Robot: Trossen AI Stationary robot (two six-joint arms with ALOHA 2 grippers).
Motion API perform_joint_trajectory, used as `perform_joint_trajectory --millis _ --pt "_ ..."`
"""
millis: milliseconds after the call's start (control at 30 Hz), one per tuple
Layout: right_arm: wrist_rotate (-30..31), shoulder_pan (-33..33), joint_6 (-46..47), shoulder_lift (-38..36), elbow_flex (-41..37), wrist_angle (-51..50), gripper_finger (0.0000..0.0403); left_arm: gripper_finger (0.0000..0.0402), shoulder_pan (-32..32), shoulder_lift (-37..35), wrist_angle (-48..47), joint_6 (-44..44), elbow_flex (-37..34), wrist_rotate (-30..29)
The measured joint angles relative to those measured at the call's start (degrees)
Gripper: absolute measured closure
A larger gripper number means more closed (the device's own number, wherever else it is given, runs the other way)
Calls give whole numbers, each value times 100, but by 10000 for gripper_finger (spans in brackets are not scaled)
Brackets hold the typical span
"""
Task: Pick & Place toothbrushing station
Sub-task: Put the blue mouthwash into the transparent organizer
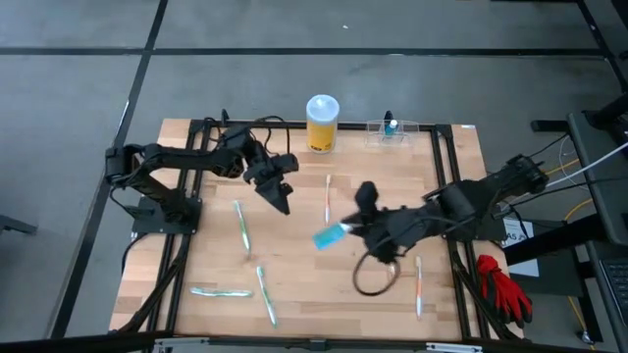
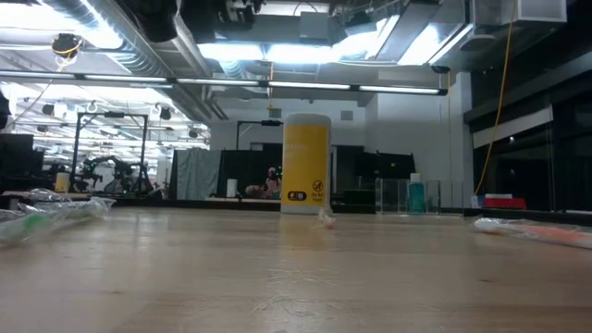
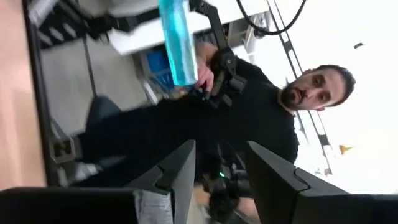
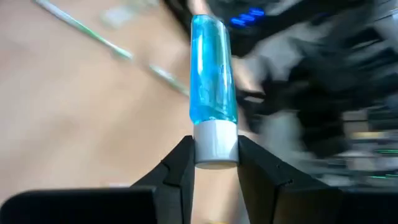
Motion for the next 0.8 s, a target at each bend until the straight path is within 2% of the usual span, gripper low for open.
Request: perform_joint_trajectory --millis 133,233,400,500,667,800 --pt "-1344 -62 1644 -450 0 -841 307 274 52 31 -6 488 0 -65" --pt "-1750 -112 2525 -684 -2 -1378 307 278 -4 29 -4 666 0 -132" --pt "-2501 -148 3364 -1037 -2 -1472 307 283 -313 29 125 903 4 -349" --pt "-3161 -370 3519 -1103 -2 -1387 307 288 -628 31 -100 1606 95 -501" --pt "-4789 -1046 3618 -1104 -279 -1093 307 301 -948 16 -1485 3493 333 -1063" --pt "-5984 -1587 3618 -1095 -867 -806 307 307 -1018 -164 -3362 5100 505 -1516"
